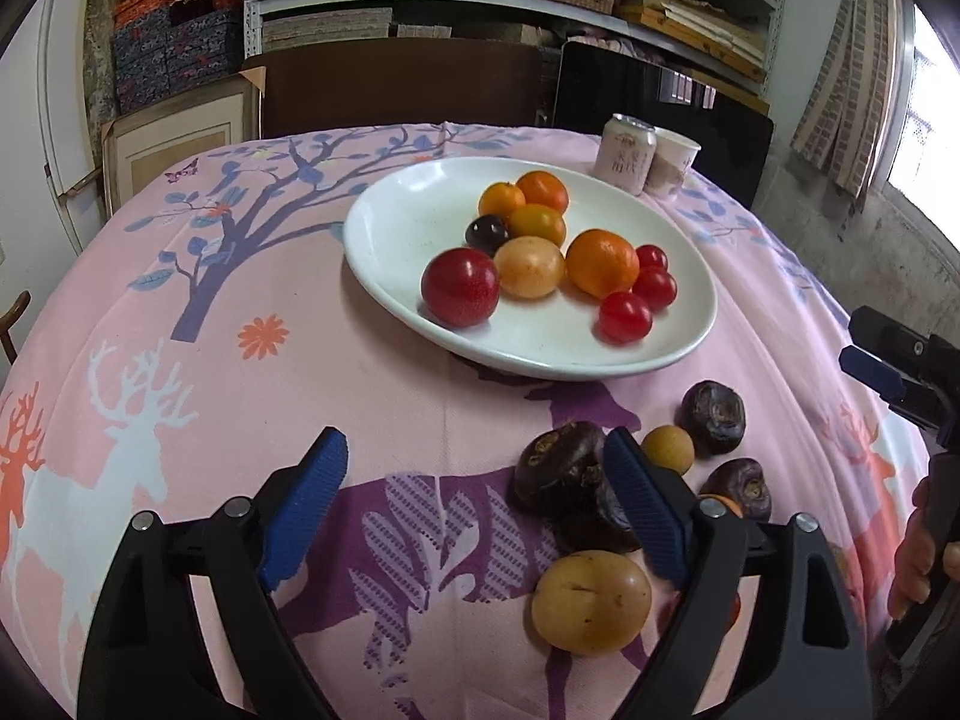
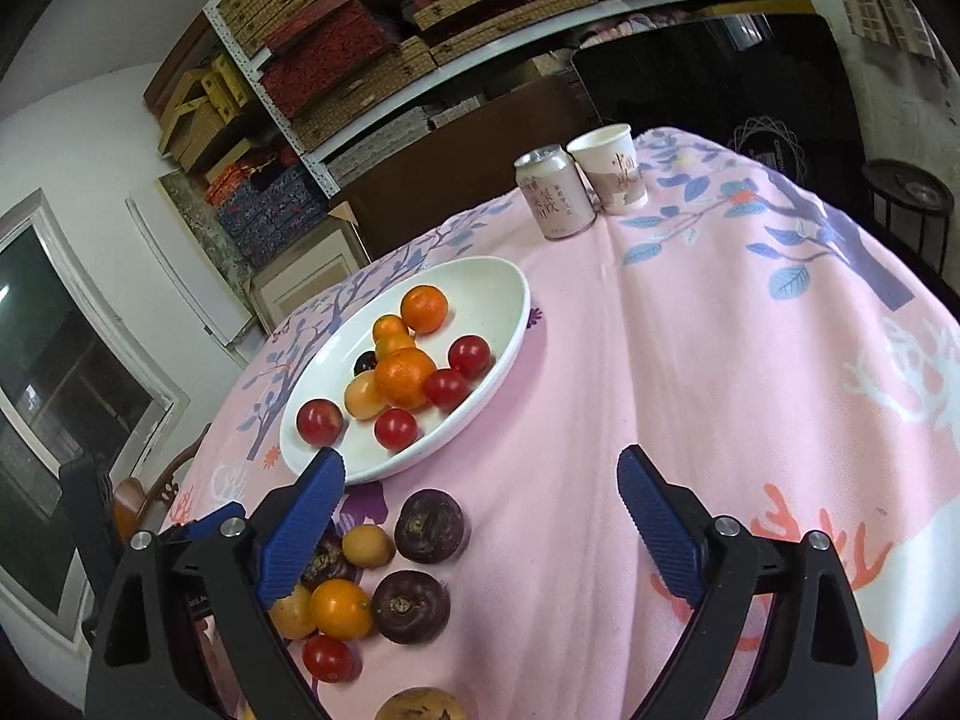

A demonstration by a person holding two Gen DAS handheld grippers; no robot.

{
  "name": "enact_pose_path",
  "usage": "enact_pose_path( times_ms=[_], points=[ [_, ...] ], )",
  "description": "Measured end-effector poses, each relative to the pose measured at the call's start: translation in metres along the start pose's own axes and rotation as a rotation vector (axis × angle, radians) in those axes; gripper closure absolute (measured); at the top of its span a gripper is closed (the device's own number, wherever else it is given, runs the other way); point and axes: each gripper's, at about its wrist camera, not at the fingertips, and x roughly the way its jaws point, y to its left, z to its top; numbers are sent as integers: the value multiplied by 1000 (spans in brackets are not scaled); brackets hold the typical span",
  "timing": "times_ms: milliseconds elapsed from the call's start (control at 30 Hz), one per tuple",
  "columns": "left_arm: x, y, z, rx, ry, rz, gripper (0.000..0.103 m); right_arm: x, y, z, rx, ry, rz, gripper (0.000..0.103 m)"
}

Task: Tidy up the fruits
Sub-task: 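Move the left gripper to a dark purple plum and grasp it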

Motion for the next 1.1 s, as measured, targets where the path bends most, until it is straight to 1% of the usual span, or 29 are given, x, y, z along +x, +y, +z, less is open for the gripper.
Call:
enact_pose_path(
  times_ms=[100, 167, 233, 267, 300, 333, 400, 433, 467, 500, 533, 567, 633, 667, 767, 833, 900, 967, 1033, 1100],
  points=[
    [5, -1, 0, 7, 11, -2, 17, 5, -3, -1, 28, 27, 11, 10],
    [9, -1, 1, 4, 19, -13, 15, 6, -1, -1, 25, 29, 19, 10],
    [11, -1, 2, 4, 20, -9, 13, 3, 1, -1, 17, 21, 20, 10],
    [11, 0, 2, 6, 16, 2, 10, 2, 1, -1, 15, 18, 21, 10],
    [10, 2, 2, 6, 3, 31, 7, 2, 1, -1, 16, 16, 21, 10],
    [8, 6, 3, -2, -12, 58, 7, 2, 0, -1, 19, 17, 20, 10],
    [4, 26, 4, -66, -16, 120, 7, 3, -2, -1, 28, 22, 19, 10],
    [6, 38, 4, -109, 3, 140, 8, 4, -3, -1, 33, 23, 19, 10],
    [8, 53, 3, -163, 28, 143, 9, 3, -4, -1, 37, 22, 22, 10],
    [7, 64, 3, -204, 38, 132, 9, 3, -5, 0, 40, 21, 24, 10],
    [5, 74, 2, -252, 36, 105, 9, 2, -5, 0, 44, 20, 28, 10],
    [-2, 82, 2, -297, 16, 58, 9, 2, -5, 0, 46, 20, 31, 10],
    [-11, 86, 2, -312, -16, 20, 9, 2, -6, 0, 49, 20, 34, 10],
    [-15, 81, 2, -288, -32, 23, 9, 2, -6, 0, 51, 21, 36, 10],
    [-11, 62, 3, -198, -48, 69, 9, 1, -5, 0, 48, 19, 39, 10],
    [-5, 44, 2, -108, -39, 103, 10, -1, -5, 0, 46, 17, 38, 10],
    [0, 26, -1, -15, -33, 109, 15, 0, -5, 0, 48, 18, 40, 10],
    [1, 11, -2, 46, -39, 119, 19, 0, -4, 0, 50, 21, 35, 10],
    [3, 4, -2, 74, -36, 120, 21, -1, -4, 0, 51, 21, 35, 10],
    [8, 5, -1, 68, -21, 107, 24, -1, -4, 0, 49, 21, 36, 10]
  ],
)
